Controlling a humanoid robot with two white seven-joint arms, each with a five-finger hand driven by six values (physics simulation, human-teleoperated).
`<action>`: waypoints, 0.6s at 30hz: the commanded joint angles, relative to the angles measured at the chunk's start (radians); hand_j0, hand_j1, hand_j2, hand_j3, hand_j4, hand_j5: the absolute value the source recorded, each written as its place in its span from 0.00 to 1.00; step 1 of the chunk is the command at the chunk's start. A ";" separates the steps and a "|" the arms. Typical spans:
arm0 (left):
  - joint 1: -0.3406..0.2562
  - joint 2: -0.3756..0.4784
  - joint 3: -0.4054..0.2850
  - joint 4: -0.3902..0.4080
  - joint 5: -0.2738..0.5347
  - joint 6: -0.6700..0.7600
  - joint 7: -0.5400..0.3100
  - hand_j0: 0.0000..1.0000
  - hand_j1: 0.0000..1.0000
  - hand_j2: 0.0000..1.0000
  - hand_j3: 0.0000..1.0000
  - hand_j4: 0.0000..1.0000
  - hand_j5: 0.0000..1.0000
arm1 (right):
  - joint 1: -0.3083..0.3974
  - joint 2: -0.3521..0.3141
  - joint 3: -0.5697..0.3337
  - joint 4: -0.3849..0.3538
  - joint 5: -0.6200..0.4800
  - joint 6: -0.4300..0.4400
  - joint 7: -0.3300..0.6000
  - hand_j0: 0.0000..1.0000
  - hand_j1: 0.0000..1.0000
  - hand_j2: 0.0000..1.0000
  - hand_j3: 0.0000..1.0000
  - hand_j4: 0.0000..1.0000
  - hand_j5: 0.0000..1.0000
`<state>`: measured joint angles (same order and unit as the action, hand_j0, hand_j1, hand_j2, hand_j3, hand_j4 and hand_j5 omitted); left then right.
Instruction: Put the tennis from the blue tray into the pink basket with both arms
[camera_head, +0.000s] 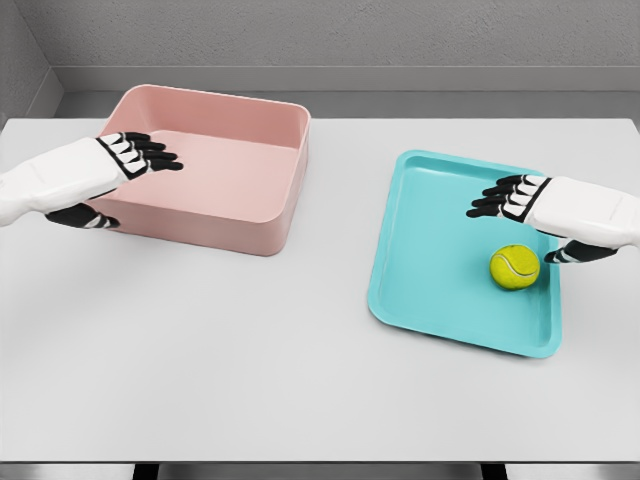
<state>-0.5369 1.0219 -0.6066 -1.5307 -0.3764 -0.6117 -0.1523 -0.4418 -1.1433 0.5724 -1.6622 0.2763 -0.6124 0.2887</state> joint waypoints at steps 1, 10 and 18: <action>0.000 0.012 0.002 0.001 0.010 0.001 0.000 1.00 1.00 1.00 1.00 1.00 1.00 | 0.000 -0.001 0.000 -0.001 -0.008 0.001 0.000 1.00 1.00 1.00 1.00 1.00 1.00; 0.000 0.046 0.001 0.001 0.010 0.001 0.000 1.00 1.00 1.00 1.00 1.00 1.00 | 0.040 0.008 0.014 0.028 -0.100 0.001 -0.016 1.00 1.00 1.00 1.00 1.00 1.00; 0.011 0.063 -0.010 -0.016 0.001 0.001 -0.006 1.00 1.00 1.00 1.00 1.00 1.00 | 0.060 -0.015 0.021 0.032 -0.197 0.001 0.000 1.00 1.00 1.00 1.00 1.00 1.00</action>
<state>-0.5170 1.0740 -0.6155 -1.5402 -0.3801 -0.6118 -0.1564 -0.3850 -1.1533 0.5930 -1.6293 0.1086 -0.6122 0.2859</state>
